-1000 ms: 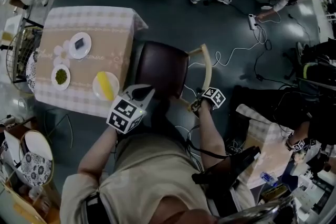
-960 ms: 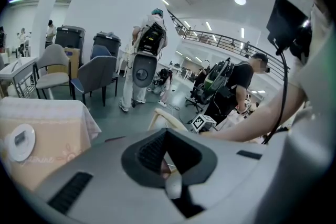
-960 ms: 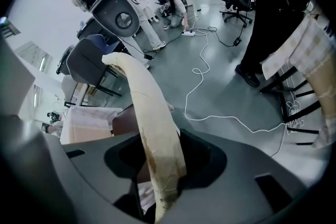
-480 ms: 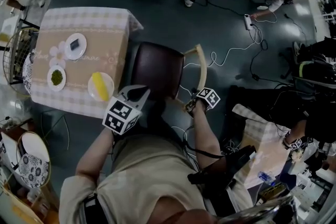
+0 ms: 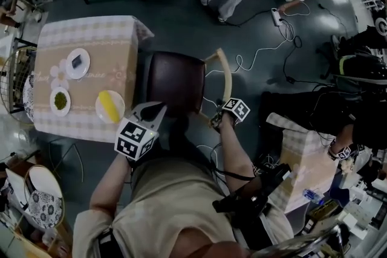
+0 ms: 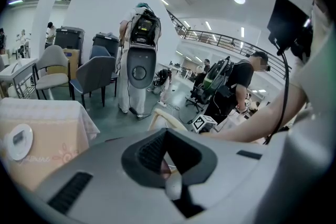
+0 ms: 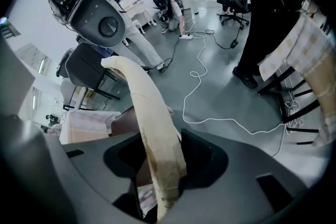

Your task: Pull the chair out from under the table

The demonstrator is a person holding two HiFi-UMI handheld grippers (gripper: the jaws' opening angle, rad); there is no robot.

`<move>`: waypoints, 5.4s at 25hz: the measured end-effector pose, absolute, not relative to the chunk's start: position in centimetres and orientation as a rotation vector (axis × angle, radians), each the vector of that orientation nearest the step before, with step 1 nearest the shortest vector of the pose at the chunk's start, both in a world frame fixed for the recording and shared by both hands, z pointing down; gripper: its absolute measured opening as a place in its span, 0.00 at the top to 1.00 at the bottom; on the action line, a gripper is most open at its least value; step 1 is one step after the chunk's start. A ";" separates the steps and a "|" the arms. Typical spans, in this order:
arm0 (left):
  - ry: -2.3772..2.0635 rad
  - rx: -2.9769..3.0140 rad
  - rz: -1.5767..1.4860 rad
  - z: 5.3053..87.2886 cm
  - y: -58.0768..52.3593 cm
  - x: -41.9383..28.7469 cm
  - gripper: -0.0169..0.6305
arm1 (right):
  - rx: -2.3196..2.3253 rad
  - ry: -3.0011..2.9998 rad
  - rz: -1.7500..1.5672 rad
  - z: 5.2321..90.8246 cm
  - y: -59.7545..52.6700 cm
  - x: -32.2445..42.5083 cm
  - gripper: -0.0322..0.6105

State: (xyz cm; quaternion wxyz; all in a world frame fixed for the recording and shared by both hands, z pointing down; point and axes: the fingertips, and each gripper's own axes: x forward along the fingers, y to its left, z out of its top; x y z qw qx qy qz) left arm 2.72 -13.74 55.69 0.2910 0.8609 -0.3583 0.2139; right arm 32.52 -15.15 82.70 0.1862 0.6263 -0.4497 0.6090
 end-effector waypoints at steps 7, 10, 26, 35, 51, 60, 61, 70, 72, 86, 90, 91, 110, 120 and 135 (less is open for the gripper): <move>-0.942 2.303 0.584 55.6 -13.8 3.9 0.97 | 1.765 -1.272 1.725 82.7 -14.9 33.3 0.65; -0.939 2.306 0.586 55.6 -13.9 4.2 0.97 | 1.768 -1.270 1.736 82.8 -14.8 33.6 0.64; -0.927 2.318 0.607 55.3 -13.5 6.1 0.97 | 1.787 -1.279 1.745 82.5 -14.8 35.5 0.63; -0.917 2.320 0.617 55.5 -13.5 6.8 0.97 | 1.788 -1.285 1.763 82.4 -15.0 36.3 0.63; -0.896 2.328 0.624 55.6 -13.8 7.5 0.97 | 1.817 -1.266 1.756 82.2 -14.6 38.8 0.63; -0.878 2.335 0.631 55.4 -13.6 8.2 0.97 | 1.843 -1.245 1.768 82.1 -13.9 40.3 0.62; -0.875 2.336 0.635 55.5 -13.5 8.3 0.97 | 1.843 -1.248 1.768 82.1 -13.9 40.4 0.62; -0.863 2.343 0.650 55.4 -13.0 9.0 0.97 | 1.842 -1.268 1.791 81.7 -14.0 40.9 0.62; -0.863 2.344 0.652 55.4 -13.0 9.0 0.97 | 1.839 -1.273 1.794 81.6 -14.0 40.9 0.62; -0.846 2.345 0.668 55.5 -12.9 9.7 0.97 | 1.860 -1.228 1.782 81.4 -14.0 41.2 0.62; -0.836 2.353 0.673 55.6 -13.0 10.1 0.97 | 1.870 -1.210 1.791 81.1 -13.5 41.4 0.62; -0.834 2.355 0.671 55.6 -13.1 10.2 0.97 | 1.877 -1.204 1.793 81.1 -13.3 41.5 0.62; -0.821 2.364 0.680 55.8 -13.3 10.4 0.97 | 1.832 -1.214 1.749 81.3 -12.7 43.1 0.62; -0.805 2.433 0.679 54.2 -13.4 13.6 0.97 | 1.837 -1.457 1.631 75.2 -16.5 45.0 0.91; -0.998 2.504 0.691 50.2 -14.0 13.7 0.97 | 1.304 -2.536 1.407 56.7 -23.0 32.4 0.93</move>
